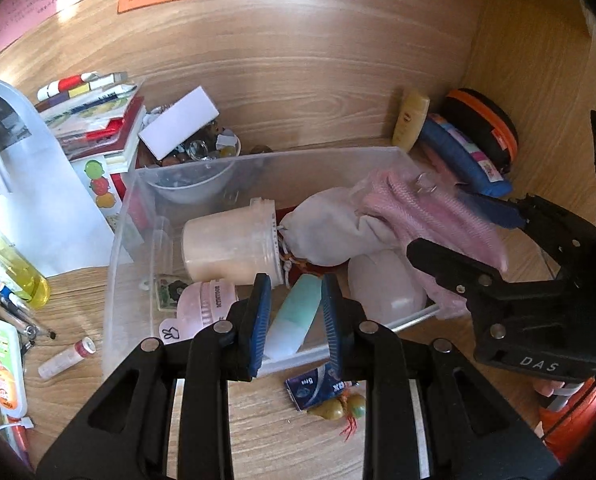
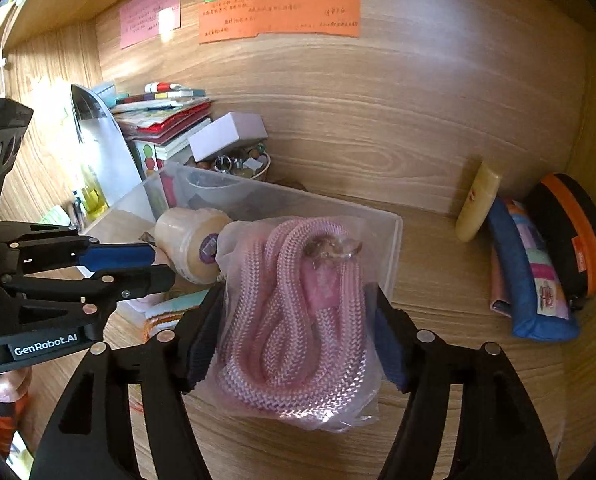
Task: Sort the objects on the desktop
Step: 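Place the pink rope bag in the box with the right tool while the left drops the tube, then grasp the green keychain with the right tool while the left grasps the blue Max box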
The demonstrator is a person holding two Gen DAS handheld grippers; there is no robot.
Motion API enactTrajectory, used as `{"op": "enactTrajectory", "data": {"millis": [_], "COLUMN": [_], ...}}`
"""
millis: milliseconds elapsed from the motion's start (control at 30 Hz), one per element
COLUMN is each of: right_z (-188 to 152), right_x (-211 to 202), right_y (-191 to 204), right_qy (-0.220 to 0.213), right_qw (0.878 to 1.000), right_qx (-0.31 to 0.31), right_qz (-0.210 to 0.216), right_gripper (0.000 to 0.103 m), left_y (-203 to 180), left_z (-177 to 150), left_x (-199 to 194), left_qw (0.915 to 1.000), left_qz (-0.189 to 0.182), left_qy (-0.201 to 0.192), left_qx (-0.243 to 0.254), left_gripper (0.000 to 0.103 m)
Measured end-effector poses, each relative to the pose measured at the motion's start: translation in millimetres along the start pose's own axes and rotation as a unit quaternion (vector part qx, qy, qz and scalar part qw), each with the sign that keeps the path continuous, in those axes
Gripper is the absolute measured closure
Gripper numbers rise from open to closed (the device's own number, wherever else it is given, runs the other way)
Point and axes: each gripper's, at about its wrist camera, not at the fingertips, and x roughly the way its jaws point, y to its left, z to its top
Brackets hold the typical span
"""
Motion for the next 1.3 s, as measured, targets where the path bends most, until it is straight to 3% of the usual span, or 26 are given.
{"op": "enactTrajectory", "data": {"millis": [167, 300, 367, 500, 800, 900, 1033, 1100, 1167, 1300], "right_z": [0.8, -3.6, -7.1, -17.3, -51.6, -63.0, -72.5, -75.7, -77.1, -76.1], "right_x": [-19.7, -40.1, -47.1, -53.3, -36.1, -26.6, -8.9, -0.8, 8.2, 20.8], "right_y": [0.2, -1.2, -0.8, 1.1, 29.9, 45.5, 70.6, 81.5, 91.3, 99.4], "right_qy": [-0.027, -0.043, -0.044, -0.033, 0.022, 0.045, 0.076, 0.084, 0.097, 0.111], "right_qw": [1.0, 0.999, 0.999, 0.999, 1.0, 0.998, 0.995, 0.994, 0.991, 0.99], "right_qx": [0.005, 0.015, 0.017, 0.021, 0.001, -0.008, -0.03, -0.04, -0.051, -0.058], "right_qz": [-0.014, -0.008, -0.01, -0.006, 0.008, 0.037, 0.064, 0.064, 0.072, 0.07], "right_gripper": [0.022, 0.021, 0.02, 0.02, 0.02, 0.02, 0.024, 0.031, 0.048, 0.057], "left_y": [-1.8, -4.9, -3.7, 3.5, 20.4, 30.4, 47.5, 54.3, 62.5, 70.8], "left_z": [-4.2, -10.7, -15.5, -26.9, -63.4, -76.1, -92.2, -96.5, -100.9, -105.1], "left_x": [-23.7, -45.2, -56.1, -70.1, -72.5, -69.8, -66.4, -66.5, -67.2, -64.2], "left_qw": [0.9997, 0.9986, 0.9979, 0.9974, 0.9983, 0.9979, 0.9968, 0.9962, 0.9956, 0.9953], "left_qz": [0.005, 0.023, 0.027, 0.031, 0.043, 0.054, 0.065, 0.071, 0.072, 0.07], "left_qy": [-0.024, -0.048, -0.059, -0.065, -0.032, -0.022, -0.006, -0.004, 0.0, 0.009], "left_qx": [-0.007, -0.001, -0.002, -0.009, -0.021, -0.029, -0.045, -0.05, -0.06, -0.067], "left_gripper": [0.058, 0.049, 0.04, 0.038, 0.037, 0.037, 0.037, 0.037, 0.037, 0.037]}}
